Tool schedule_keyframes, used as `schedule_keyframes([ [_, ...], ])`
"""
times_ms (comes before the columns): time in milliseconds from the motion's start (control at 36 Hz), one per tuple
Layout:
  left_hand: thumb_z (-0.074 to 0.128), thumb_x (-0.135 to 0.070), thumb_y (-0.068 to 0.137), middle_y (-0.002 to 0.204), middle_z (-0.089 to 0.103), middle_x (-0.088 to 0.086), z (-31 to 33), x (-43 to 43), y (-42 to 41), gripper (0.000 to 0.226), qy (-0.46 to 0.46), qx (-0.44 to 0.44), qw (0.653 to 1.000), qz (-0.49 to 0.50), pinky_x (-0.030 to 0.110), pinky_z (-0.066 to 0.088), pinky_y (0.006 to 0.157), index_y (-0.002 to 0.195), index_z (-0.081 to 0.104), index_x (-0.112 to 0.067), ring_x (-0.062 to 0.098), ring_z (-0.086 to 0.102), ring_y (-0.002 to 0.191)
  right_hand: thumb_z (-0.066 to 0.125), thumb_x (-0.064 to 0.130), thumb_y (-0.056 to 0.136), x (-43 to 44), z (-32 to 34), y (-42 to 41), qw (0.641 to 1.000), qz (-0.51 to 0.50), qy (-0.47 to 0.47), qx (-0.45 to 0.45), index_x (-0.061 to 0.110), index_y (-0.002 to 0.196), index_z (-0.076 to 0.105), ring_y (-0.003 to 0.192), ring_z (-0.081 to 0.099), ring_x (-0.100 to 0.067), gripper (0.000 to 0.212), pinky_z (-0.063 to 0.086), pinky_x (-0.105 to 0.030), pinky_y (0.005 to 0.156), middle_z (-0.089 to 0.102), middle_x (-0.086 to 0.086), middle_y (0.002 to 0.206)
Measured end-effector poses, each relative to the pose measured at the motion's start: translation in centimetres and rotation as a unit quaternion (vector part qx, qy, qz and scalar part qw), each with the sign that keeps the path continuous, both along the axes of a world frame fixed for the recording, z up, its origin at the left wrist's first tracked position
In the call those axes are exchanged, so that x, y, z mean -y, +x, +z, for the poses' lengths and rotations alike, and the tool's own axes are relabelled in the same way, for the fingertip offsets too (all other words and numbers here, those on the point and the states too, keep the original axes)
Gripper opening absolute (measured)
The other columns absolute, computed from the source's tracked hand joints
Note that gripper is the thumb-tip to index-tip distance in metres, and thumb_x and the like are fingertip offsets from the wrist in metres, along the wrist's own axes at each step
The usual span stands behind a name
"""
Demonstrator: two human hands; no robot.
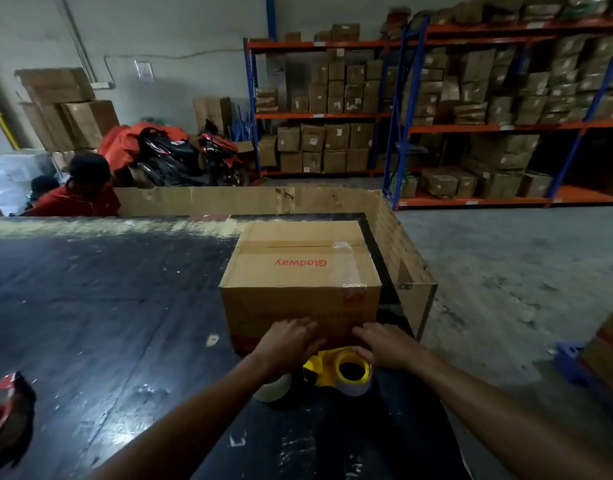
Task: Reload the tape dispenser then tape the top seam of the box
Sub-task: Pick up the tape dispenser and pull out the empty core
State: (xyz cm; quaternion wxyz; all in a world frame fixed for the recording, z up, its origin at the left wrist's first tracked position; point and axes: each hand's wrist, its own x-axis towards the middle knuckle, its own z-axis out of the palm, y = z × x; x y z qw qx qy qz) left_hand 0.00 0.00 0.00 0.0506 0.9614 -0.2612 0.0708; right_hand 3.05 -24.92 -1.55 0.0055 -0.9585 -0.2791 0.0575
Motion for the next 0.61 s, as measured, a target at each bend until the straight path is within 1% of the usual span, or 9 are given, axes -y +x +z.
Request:
schedule_keyframes([
  [83, 0.042, -0.051, 0.101, 0.127, 0.063, 0.01, -1.8, 0.8, -0.4, 0.047, 0.064, -0.089, 0.994, 0.018, 0.041, 0.051, 0.082, 0.13, 0.052, -0.016, 0.032, 0.064, 0.111, 0.047, 0.044, 0.103, 0.0, -0.9, -0.2, 1.0, -0.006, 0.001, -0.027, 0.017, 0.124, 0.057, 0.108, 0.063, -0.034, 0.036, 0.049, -0.042, 0.079, 0.063, -0.014, 0.118],
  [139, 0.044, -0.051, 0.101, 0.139, 0.059, 0.011, -2.6, 1.2, -0.9, 0.055, 0.095, -0.13, 0.986, 0.035, 0.043, 0.048, 0.091, 0.144, 0.044, -0.017, 0.034, 0.06, 0.122, 0.049, 0.043, 0.102, -0.3, -1.3, -0.5, 0.999, -0.011, -0.004, -0.042, 0.015, 0.117, 0.058, 0.103, 0.064, -0.035, 0.033, 0.045, -0.041, 0.073, 0.065, -0.014, 0.113],
  [194, 0.043, -0.05, 0.102, 0.138, 0.06, 0.014, -3.0, 1.6, -1.0, 0.058, 0.106, -0.14, 0.983, 0.051, 0.043, 0.047, 0.092, 0.149, 0.039, -0.016, 0.035, 0.06, 0.121, 0.051, 0.041, 0.102, -0.4, -1.6, -0.5, 0.999, -0.013, 0.005, -0.052, 0.013, 0.115, 0.057, 0.098, 0.064, -0.036, 0.031, 0.044, -0.041, 0.069, 0.065, -0.015, 0.11],
  [306, 0.042, -0.048, 0.103, 0.137, 0.061, 0.014, -3.2, 2.0, -1.3, 0.057, 0.092, -0.142, 0.984, 0.058, 0.042, 0.044, 0.092, 0.149, 0.037, -0.015, 0.035, 0.061, 0.119, 0.053, 0.032, 0.101, -0.4, -2.3, -0.3, 0.997, -0.028, 0.003, -0.074, 0.011, 0.115, 0.053, 0.095, 0.064, -0.039, 0.025, 0.05, -0.047, 0.074, 0.064, -0.017, 0.109],
  [361, 0.042, -0.049, 0.103, 0.139, 0.06, 0.013, -3.3, 1.9, -1.6, 0.057, 0.09, -0.138, 0.985, 0.048, 0.041, 0.043, 0.093, 0.149, 0.037, -0.015, 0.035, 0.06, 0.12, 0.051, 0.029, 0.101, -0.5, -2.5, -0.2, 0.995, -0.031, 0.003, -0.092, 0.009, 0.117, 0.05, 0.096, 0.063, -0.041, 0.026, 0.05, -0.047, 0.075, 0.063, -0.019, 0.11],
  [417, 0.043, -0.049, 0.102, 0.141, 0.059, 0.012, -3.4, 1.6, -1.7, 0.057, 0.094, -0.127, 0.987, 0.039, 0.04, 0.041, 0.097, 0.148, 0.038, -0.016, 0.034, 0.059, 0.122, 0.052, 0.03, 0.1, -0.6, -2.2, -0.1, 0.992, -0.037, 0.01, -0.118, 0.01, 0.121, 0.047, 0.1, 0.063, -0.04, 0.03, 0.047, -0.042, 0.074, 0.062, -0.019, 0.114],
  [500, 0.045, -0.053, 0.1, 0.138, 0.062, 0.008, -3.5, 1.1, -1.6, 0.058, 0.075, -0.081, 0.994, 0.011, 0.039, 0.038, 0.101, 0.146, 0.042, -0.018, 0.03, 0.06, 0.122, 0.057, 0.034, 0.097, -0.8, -1.2, -0.1, 0.985, -0.035, 0.027, -0.166, 0.015, 0.121, 0.04, 0.097, 0.06, -0.033, 0.035, 0.039, -0.036, 0.071, 0.058, -0.014, 0.113],
  [556, 0.044, -0.054, 0.1, 0.137, 0.063, 0.006, -3.4, 0.8, -1.4, 0.059, 0.066, -0.04, 0.997, -0.009, 0.039, 0.038, 0.1, 0.147, 0.043, -0.019, 0.026, 0.061, 0.121, 0.056, 0.038, 0.096, -0.7, -0.3, 0.0, 0.981, -0.029, 0.037, -0.188, 0.021, 0.117, 0.034, 0.088, 0.058, -0.025, 0.034, 0.041, -0.036, 0.069, 0.057, -0.008, 0.106],
  [611, 0.045, -0.055, 0.098, 0.133, 0.066, 0.004, -2.9, 0.4, -1.5, 0.057, 0.043, 0.004, 0.999, -0.03, 0.039, 0.039, 0.097, 0.144, 0.046, -0.022, 0.024, 0.062, 0.119, 0.052, 0.04, 0.097, -0.7, 1.2, 0.0, 0.978, -0.014, 0.046, -0.201, 0.023, 0.119, 0.033, 0.087, 0.058, -0.022, 0.033, 0.046, -0.037, 0.071, 0.056, -0.005, 0.107],
])
